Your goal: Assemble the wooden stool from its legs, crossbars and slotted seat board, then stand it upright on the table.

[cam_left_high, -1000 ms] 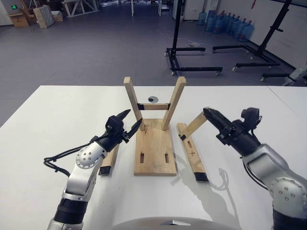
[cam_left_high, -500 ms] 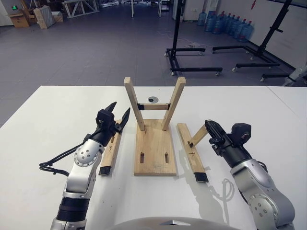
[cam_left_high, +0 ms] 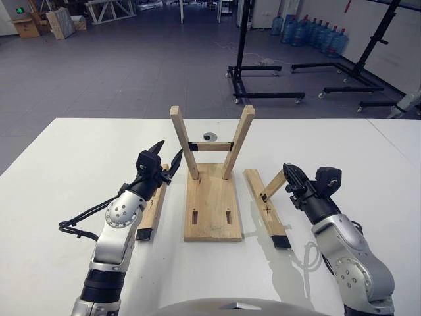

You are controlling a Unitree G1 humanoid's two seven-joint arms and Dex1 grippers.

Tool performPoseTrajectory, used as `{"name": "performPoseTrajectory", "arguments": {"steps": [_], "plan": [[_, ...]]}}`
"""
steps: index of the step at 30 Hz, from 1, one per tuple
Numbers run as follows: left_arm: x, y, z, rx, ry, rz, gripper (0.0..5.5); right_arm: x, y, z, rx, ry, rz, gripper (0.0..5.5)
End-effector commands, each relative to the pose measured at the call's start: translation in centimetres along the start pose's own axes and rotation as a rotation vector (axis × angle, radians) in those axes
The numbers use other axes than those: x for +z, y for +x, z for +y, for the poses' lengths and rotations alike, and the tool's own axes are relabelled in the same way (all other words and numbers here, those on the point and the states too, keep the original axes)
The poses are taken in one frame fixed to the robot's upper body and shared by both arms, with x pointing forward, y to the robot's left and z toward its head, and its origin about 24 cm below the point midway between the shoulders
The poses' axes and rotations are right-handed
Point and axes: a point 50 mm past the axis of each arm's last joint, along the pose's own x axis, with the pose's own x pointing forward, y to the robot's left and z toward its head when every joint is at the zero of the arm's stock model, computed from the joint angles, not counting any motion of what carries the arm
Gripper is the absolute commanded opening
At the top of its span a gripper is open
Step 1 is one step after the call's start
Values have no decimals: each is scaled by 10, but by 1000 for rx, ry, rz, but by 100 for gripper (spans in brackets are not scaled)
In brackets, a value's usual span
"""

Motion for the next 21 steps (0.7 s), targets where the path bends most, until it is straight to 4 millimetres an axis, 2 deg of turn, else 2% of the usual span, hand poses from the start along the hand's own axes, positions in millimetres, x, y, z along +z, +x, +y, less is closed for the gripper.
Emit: {"name": "performPoseTrajectory", "arguments": {"steps": [1, 15, 21], "plan": [[-2, 1, 2, 2, 21, 13, 289, -11, -2, -3, -8, -90, 84, 40], [-5, 2, 1, -2, 39, 26, 289, -39, -10, -13, 27, -239, 220, 40], [-6, 4, 2, 10, 21, 23, 289, -42, -10, -22, -21, -197, 225, 40]]}}
